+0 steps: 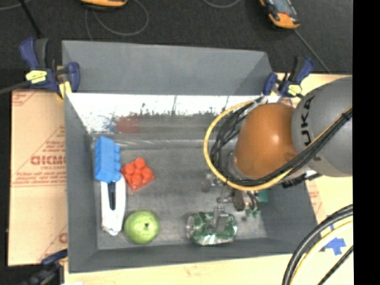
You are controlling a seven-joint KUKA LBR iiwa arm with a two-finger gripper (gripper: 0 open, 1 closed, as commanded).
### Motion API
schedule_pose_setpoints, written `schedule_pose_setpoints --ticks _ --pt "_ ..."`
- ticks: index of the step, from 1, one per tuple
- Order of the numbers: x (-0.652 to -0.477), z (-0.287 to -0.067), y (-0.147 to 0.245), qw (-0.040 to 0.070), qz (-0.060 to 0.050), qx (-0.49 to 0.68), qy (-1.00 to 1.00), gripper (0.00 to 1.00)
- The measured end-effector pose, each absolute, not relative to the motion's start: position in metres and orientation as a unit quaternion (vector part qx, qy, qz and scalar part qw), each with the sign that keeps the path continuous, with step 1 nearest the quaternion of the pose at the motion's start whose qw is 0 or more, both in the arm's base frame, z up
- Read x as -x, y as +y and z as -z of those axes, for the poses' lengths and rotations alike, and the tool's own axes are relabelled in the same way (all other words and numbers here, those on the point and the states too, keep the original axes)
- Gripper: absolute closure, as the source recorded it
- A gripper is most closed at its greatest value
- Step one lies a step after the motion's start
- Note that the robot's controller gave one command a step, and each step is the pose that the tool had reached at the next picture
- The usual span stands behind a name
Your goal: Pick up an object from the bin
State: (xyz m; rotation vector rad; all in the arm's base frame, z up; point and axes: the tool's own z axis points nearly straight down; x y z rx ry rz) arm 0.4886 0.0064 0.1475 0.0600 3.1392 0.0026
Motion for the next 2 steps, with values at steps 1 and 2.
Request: schedule_pose_setpoints --ticks 1,2 --pt "-0.489 -0.147 0.007 0.001 -0.001 -0.019 1.0 0.0" --pt "-0.482 -0.107 0.004 0.006 -0.001 -0.031 1.0 0.0"
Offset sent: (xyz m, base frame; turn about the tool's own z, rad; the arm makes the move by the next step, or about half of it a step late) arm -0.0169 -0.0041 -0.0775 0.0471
